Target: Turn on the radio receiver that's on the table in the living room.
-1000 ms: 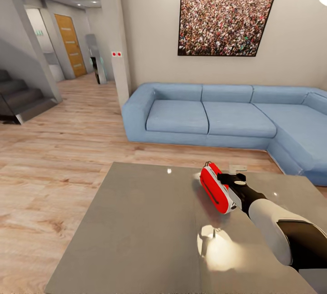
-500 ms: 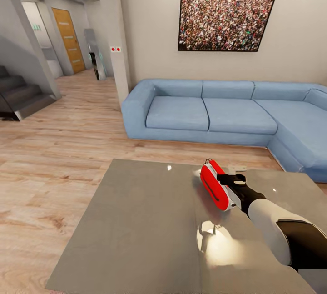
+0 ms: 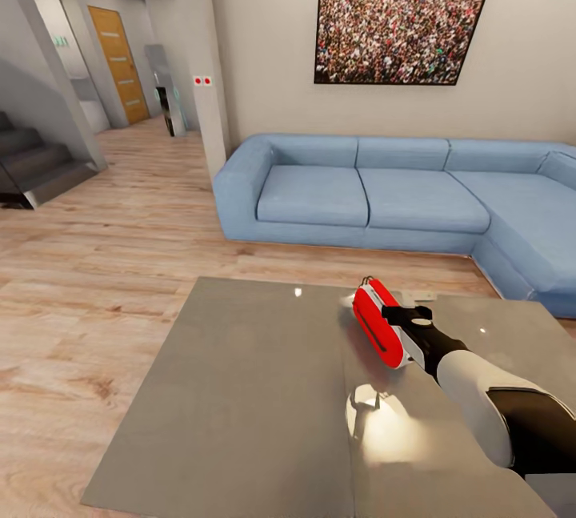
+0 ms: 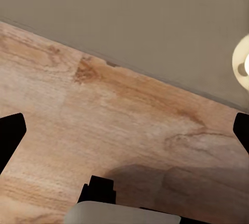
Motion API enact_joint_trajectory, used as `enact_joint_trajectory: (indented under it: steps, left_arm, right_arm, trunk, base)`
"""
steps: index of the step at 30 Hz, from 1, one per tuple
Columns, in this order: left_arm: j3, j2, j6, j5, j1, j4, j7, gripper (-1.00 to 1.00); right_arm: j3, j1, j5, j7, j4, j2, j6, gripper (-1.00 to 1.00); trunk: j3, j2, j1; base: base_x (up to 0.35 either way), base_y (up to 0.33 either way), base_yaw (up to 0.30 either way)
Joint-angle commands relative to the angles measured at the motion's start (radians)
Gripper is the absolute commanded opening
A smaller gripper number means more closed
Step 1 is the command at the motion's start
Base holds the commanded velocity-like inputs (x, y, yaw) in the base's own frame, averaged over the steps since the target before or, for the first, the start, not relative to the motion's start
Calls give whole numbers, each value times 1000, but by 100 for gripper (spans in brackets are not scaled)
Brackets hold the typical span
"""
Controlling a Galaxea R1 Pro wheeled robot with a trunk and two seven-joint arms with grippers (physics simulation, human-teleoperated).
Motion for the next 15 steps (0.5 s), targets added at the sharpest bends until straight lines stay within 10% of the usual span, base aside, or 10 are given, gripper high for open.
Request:
enact_joint_trajectory:
  steps: [1,15]
  left_arm:
    - [0,0,0,0,0,0,0,100]
    - [0,0,0,-1,0,0,0,100]
  right_arm:
    - [0,0,0,0,0,0,0,100]
    - [-4,0,-2,0,0,0,2,100]
  trunk:
    - [0,0,0]
    - [-19,0,0]
  base:
    - [0,0,0]
    - [0,0,0]
